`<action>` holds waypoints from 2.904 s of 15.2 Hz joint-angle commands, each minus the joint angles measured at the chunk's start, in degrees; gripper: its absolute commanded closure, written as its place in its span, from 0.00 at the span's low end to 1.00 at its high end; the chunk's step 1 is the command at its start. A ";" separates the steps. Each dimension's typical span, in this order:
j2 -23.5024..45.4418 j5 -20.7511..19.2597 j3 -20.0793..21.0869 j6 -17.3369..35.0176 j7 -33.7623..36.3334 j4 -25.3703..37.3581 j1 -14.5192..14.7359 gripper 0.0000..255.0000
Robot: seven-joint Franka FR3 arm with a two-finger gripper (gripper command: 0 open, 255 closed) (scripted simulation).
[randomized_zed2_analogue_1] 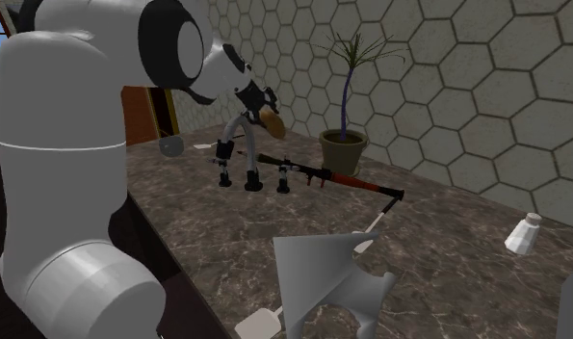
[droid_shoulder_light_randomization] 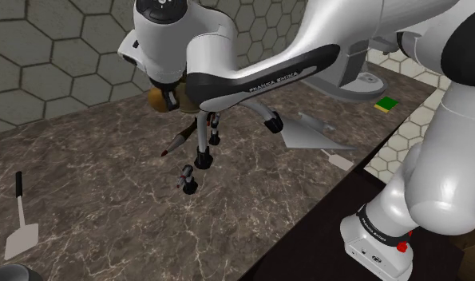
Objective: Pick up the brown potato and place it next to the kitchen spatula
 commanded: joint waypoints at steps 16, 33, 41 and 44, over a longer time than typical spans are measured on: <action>39.61 -6.10 -1.46 -26.88 -2.81 62.07 25.82 1.00; 36.89 -8.36 -1.90 -16.13 6.69 44.84 22.28 1.00; 38.42 -9.68 -2.69 -12.61 9.83 41.83 21.96 1.00; 38.99 -10.06 -2.92 -11.74 10.62 41.30 21.94 1.00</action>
